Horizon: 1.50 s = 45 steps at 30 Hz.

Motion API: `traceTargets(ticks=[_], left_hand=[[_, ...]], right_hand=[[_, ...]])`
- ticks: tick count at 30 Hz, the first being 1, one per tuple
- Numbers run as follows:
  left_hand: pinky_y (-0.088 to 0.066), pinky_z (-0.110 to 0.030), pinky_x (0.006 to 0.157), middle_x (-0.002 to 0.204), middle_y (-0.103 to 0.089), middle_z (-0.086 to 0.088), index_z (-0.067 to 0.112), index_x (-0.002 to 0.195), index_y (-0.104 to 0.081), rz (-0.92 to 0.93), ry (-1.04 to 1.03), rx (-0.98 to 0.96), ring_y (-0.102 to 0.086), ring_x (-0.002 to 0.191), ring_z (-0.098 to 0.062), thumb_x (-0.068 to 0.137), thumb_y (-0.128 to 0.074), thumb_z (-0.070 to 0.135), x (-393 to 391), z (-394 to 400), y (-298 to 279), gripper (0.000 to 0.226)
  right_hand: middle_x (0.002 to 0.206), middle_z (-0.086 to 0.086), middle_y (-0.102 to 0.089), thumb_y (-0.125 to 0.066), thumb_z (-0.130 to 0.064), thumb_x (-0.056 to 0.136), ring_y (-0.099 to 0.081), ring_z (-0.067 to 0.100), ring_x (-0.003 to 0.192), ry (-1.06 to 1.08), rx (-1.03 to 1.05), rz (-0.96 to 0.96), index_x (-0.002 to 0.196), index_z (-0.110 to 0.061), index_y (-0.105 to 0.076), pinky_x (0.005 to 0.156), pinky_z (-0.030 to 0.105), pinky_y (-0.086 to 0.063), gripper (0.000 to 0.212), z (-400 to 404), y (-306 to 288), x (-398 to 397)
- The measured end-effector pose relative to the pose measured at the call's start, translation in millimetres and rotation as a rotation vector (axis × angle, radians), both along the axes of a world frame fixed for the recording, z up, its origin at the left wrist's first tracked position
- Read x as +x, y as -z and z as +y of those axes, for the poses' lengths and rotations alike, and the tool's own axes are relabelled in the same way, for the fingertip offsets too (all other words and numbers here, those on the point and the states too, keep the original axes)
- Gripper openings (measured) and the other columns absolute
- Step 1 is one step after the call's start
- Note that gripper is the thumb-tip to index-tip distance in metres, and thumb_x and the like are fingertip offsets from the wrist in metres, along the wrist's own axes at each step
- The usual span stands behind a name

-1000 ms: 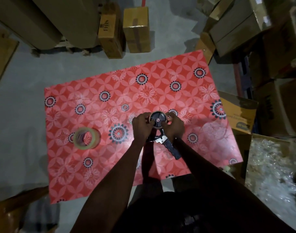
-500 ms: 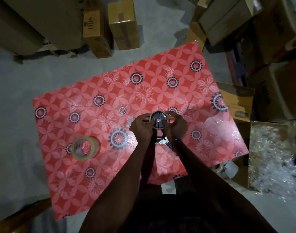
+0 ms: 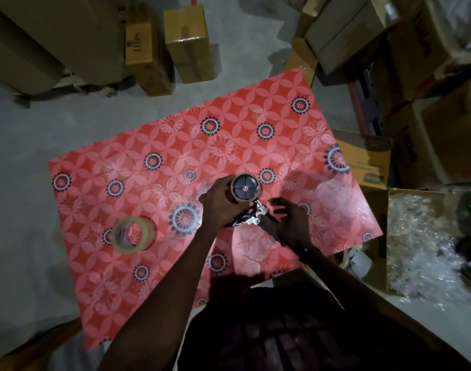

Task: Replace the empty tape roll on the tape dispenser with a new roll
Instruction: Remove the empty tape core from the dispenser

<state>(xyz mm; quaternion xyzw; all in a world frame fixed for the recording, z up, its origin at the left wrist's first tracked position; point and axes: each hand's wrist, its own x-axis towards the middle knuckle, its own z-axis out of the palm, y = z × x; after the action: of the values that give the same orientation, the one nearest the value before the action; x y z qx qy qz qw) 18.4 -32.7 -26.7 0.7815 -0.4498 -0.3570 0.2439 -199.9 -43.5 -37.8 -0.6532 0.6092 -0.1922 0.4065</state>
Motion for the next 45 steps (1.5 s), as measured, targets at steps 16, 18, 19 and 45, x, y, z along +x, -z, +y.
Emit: traceTargets(ticks=[16,18,19,45], left_hand=[[-0.056,-0.037,0.097,0.123,-0.072,-0.009,0.011,0.127,-0.069,-0.077,0.002,-0.169,-0.069,0.113,-0.026,0.061,-0.095,0.036,-12,-7,1,0.075],[-0.055,-0.033,0.095,0.121,-0.073,-0.009,0.012,0.124,-0.07,-0.079,0.0,-0.18,-0.069,0.111,-0.024,0.059,-0.097,0.033,-12,-7,1,0.074],[-0.054,-0.03,0.094,0.12,-0.073,-0.008,0.012,0.124,-0.07,-0.081,-0.002,-0.176,-0.069,0.11,-0.023,0.058,-0.098,0.032,-12,-8,1,0.074],[-0.06,-0.043,0.083,0.115,-0.073,0.0,0.017,0.117,-0.07,-0.177,-0.08,-0.14,-0.07,0.102,-0.02,0.044,-0.1,0.043,-11,2,-11,0.083]], right_hand=[[0.116,0.003,-0.069,-0.067,-0.023,0.104,-0.069,0.017,0.094,-0.297,-0.137,0.018,0.136,-0.025,-0.066,0.078,0.035,-0.055,0.032,18,15,-10],[0.115,0.003,-0.069,-0.064,-0.023,0.106,-0.068,0.017,0.094,-0.306,-0.146,0.026,0.135,-0.024,-0.066,0.079,0.037,-0.056,0.029,17,17,-9],[0.116,0.003,-0.069,-0.063,-0.024,0.106,-0.068,0.017,0.094,-0.311,-0.149,0.032,0.135,-0.024,-0.066,0.08,0.036,-0.057,0.029,17,18,-9],[0.096,0.003,-0.078,-0.079,-0.019,0.094,-0.074,0.019,0.075,-0.255,-0.165,-0.048,0.107,-0.016,-0.077,0.066,0.034,-0.058,0.013,4,19,-10]])
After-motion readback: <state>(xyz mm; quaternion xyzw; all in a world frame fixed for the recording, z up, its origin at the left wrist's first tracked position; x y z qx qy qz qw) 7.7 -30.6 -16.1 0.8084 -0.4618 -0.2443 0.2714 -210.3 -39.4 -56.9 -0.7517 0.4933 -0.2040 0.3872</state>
